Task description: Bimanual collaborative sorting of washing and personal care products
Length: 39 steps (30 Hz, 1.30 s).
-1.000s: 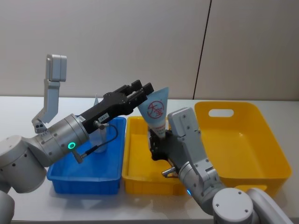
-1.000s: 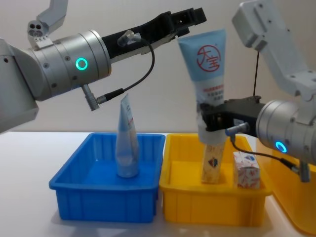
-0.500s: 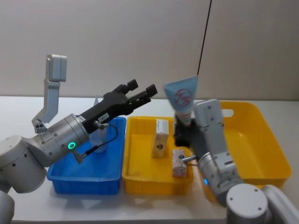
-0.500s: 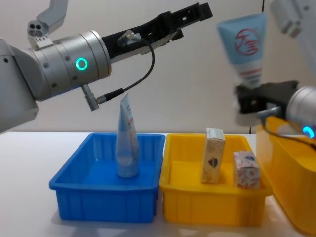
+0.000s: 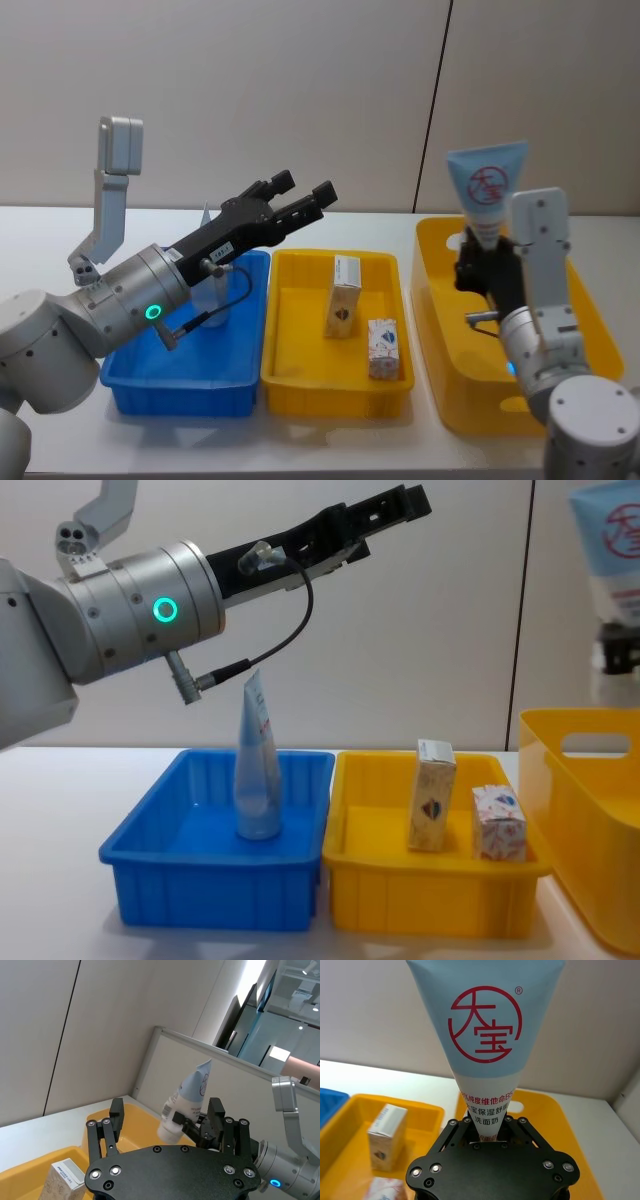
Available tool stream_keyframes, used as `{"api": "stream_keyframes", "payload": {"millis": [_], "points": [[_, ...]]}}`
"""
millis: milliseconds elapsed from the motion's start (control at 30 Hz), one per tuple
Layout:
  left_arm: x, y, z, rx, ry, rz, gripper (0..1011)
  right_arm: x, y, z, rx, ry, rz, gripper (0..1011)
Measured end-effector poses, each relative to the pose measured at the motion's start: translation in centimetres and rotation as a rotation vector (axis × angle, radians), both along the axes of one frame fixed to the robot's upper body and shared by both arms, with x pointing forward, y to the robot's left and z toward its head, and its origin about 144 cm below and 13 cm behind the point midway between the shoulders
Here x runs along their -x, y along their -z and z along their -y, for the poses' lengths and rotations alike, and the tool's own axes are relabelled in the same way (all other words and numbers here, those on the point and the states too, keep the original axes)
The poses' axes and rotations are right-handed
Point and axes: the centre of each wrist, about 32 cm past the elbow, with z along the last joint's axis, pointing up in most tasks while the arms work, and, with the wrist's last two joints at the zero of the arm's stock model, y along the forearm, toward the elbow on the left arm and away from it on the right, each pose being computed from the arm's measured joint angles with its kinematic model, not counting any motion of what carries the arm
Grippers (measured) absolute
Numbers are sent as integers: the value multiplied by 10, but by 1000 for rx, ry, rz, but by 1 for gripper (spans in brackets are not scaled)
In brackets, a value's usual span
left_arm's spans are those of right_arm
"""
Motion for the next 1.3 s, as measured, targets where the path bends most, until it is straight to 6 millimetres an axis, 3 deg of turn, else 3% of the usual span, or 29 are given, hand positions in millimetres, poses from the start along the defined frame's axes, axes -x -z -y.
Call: {"api": "stream_keyframes", "payload": {"millis": [467,1000,1167,1300], "points": [[0,0,0,0,0,0,1002,11,-6,24,-11,102,-147,163],[0,0,0,0,0,0,1001,10,5,36,0,172,-277,162],[0,0,0,0,0,0,1002,10,8,38,2,184,-293,270],[0,0,0,0,0,0,1002,9,9,38,4,191,-302,457]]}}
